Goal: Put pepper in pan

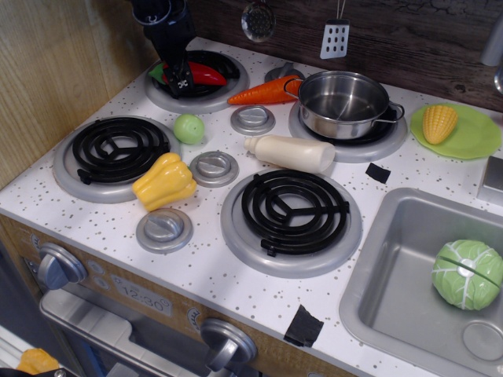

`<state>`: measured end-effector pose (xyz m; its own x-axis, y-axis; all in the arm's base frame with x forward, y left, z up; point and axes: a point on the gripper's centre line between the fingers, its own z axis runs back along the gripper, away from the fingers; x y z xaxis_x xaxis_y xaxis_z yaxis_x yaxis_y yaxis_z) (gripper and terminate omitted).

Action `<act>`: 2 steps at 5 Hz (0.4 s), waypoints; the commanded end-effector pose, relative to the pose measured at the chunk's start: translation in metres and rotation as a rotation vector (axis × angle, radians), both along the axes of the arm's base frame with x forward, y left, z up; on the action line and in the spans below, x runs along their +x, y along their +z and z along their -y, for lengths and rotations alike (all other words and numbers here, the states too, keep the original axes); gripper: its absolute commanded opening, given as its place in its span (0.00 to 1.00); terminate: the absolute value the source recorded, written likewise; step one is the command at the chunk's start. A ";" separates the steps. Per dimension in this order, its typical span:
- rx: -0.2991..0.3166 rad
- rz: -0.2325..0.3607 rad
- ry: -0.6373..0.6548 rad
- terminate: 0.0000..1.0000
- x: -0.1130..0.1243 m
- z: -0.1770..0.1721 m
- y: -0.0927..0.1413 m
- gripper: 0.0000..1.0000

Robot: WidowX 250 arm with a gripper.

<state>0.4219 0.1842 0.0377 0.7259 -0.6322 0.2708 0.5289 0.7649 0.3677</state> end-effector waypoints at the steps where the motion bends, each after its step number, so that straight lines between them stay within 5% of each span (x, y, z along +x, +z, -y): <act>1: -0.048 0.023 0.034 0.00 0.006 -0.010 0.012 0.00; 2: -0.101 -0.051 0.102 0.00 -0.001 0.004 0.024 0.00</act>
